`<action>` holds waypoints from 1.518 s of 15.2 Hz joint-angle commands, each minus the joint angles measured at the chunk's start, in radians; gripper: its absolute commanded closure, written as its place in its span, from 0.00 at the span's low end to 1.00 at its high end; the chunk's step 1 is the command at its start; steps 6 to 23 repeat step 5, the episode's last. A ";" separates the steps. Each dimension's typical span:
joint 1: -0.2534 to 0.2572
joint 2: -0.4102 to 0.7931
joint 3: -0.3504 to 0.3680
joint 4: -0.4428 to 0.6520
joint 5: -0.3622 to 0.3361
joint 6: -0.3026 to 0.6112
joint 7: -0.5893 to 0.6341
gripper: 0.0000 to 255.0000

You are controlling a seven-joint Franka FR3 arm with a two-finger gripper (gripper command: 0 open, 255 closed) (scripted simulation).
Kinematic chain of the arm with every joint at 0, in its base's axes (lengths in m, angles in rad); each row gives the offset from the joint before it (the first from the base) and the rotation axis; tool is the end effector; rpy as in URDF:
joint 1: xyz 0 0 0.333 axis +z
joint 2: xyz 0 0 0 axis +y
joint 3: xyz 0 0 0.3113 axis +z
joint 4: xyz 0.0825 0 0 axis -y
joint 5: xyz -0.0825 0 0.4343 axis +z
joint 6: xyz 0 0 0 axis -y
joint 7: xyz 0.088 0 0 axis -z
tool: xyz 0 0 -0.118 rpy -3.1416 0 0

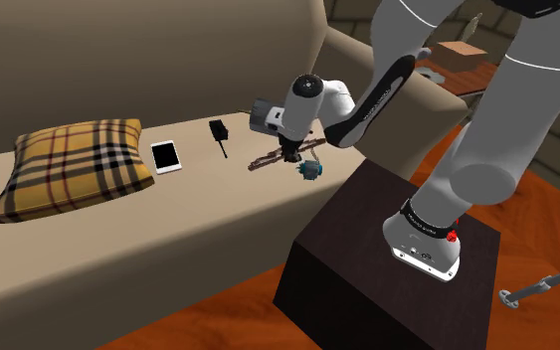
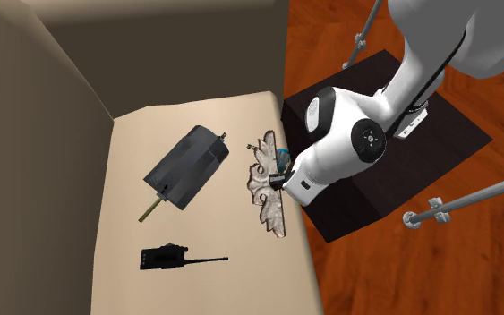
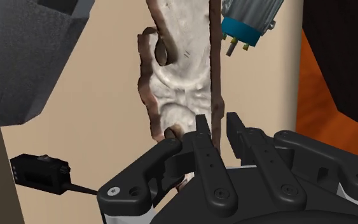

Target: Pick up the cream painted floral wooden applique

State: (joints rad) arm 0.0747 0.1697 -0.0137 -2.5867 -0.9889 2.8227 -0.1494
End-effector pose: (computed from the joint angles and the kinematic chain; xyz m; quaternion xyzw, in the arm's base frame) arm 0.4465 0.0659 0.1345 0.8279 0.5355 0.0214 0.1658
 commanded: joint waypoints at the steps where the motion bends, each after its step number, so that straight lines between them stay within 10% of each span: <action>1: -0.008 -0.035 0.015 -0.011 0.056 -0.018 -0.053 1.00; 23: -0.012 -0.071 0.027 -0.023 0.109 -0.036 -0.103 1.00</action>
